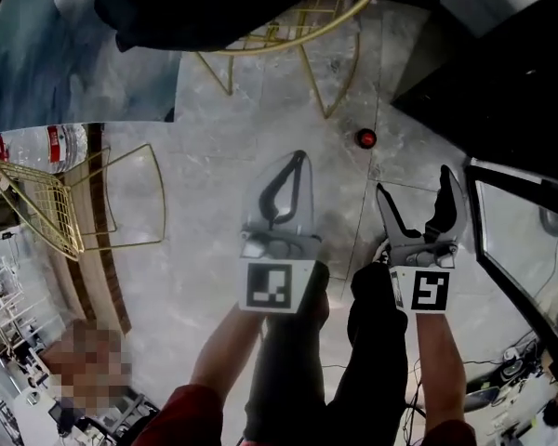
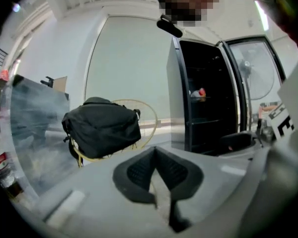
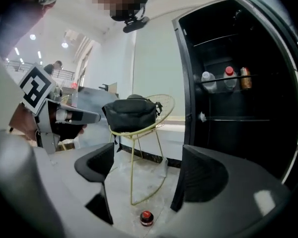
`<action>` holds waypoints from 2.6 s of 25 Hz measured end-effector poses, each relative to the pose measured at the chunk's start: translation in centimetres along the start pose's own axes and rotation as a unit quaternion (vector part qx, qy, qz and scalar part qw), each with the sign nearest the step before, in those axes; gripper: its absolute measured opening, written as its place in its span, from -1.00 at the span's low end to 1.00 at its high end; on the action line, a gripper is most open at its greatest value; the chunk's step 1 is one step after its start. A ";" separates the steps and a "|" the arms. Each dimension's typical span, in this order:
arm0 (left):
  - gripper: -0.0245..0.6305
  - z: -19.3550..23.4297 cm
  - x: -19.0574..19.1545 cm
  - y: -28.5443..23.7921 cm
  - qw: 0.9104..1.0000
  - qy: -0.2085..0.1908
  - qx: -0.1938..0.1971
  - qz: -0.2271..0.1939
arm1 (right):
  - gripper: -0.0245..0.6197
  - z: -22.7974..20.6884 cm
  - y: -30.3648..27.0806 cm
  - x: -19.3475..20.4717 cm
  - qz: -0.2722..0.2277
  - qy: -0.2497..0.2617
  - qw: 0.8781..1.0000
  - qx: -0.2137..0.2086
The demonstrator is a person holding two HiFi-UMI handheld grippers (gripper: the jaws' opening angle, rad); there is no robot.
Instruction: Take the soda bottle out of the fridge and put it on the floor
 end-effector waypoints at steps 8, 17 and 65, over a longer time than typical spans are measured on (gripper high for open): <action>-0.93 -0.2 -14.7 3.9 1.000 0.000 -0.004 -0.009 | 0.39 0.2 4.5 -13.4 0.019 -0.009 1.000 0.018; -0.93 -3.0 -28.5 9.9 0.999 0.027 0.019 -0.002 | 0.39 -0.4 12.1 -27.6 0.027 -0.029 0.997 0.065; -0.93 -8.2 -50.0 16.5 0.989 -0.047 0.068 -0.121 | 0.34 -1.4 22.3 -49.3 -0.051 0.014 0.993 0.106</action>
Point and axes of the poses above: the fingertips, and each gripper's own axes: y backward along the fingers, z to its left, x out of its underside, the point moved 6 cm from there along y, backward along the fingers, and after that the axes turned 1 degree about z, right-handed, at the moved point
